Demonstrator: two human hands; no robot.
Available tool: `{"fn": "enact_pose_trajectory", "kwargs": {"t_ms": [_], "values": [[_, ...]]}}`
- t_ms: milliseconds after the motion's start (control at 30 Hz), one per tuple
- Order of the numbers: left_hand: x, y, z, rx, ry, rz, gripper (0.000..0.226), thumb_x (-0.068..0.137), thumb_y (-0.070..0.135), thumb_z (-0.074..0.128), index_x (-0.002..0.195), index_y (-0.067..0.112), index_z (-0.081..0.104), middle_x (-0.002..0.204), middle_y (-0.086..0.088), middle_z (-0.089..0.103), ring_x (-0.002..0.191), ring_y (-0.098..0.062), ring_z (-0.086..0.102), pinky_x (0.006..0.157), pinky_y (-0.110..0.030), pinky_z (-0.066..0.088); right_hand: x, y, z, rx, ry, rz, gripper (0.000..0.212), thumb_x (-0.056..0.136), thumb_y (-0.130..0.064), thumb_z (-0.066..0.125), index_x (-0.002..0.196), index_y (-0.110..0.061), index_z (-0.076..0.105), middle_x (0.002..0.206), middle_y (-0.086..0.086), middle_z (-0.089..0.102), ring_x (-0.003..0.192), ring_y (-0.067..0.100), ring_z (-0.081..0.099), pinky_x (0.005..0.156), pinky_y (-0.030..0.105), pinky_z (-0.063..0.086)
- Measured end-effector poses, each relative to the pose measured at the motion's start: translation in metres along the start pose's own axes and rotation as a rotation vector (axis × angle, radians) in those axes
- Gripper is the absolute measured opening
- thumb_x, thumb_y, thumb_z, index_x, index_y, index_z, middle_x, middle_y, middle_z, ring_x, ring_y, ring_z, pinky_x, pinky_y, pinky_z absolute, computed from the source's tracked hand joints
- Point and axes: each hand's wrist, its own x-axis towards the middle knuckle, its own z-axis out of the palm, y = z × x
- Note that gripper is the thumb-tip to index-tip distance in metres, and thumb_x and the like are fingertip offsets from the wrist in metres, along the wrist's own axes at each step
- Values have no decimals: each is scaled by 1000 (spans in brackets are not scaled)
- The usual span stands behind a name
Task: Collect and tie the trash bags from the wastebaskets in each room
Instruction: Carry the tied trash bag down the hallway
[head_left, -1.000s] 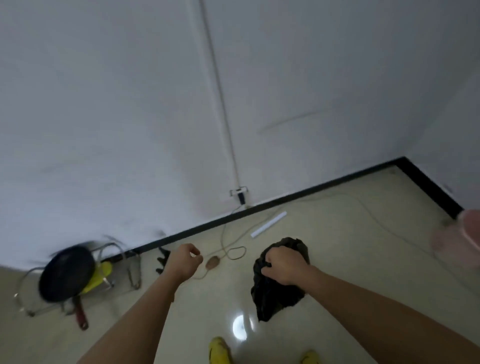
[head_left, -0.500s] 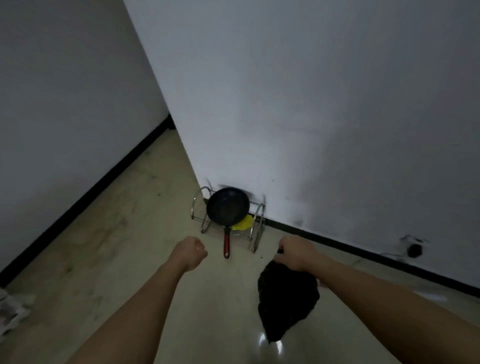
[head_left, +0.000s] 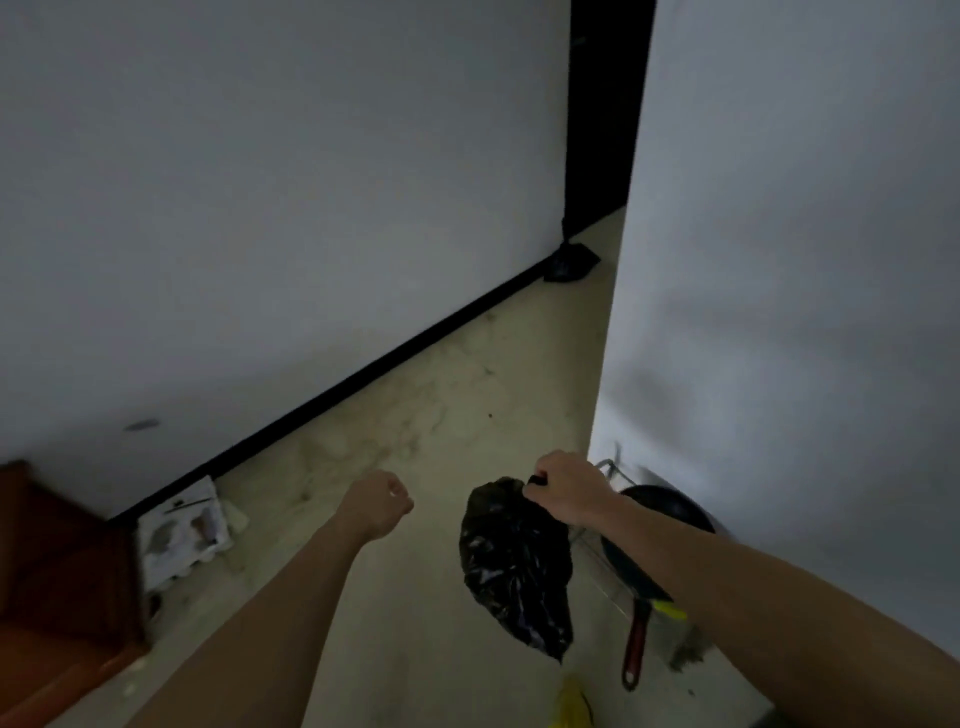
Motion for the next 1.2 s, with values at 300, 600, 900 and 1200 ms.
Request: {"fn": "enact_pose_trajectory", "kwargs": {"t_ms": [300,600,900,1200], "values": [[150,21,-121,-54,65,-115,21,89,20,63,103,5,66,111,-20,65,102,-34,63,89,-38,53,219,-74,-76,-56,-55,-59,36,87,-32,58,61,-19,37,61,-1,43,56,17,45,53,28,34],[374,52,-202,-41,-31,-45,23,90,18,61,109,6,65,104,-16,66,100,-32,66,84,-32,53,435,-74,-120,-21,-39,105,30,86,-30,58,63,-14,47,63,-3,50,58,13,49,50,26,33],[577,157,-288,-59,-132,72,24,87,14,63,106,-1,66,114,-22,65,104,-34,64,92,-40,53,580,-55,-207,14,80,340,25,89,-35,56,77,-13,56,84,5,59,82,22,60,66,28,44],[748,290,-274,56,-241,172,34,90,20,58,120,3,60,124,-15,59,115,-30,57,98,-36,49,745,23,-288,-10,5,405,32,91,-35,57,98,-4,60,101,12,60,84,23,54,69,28,40]]}}
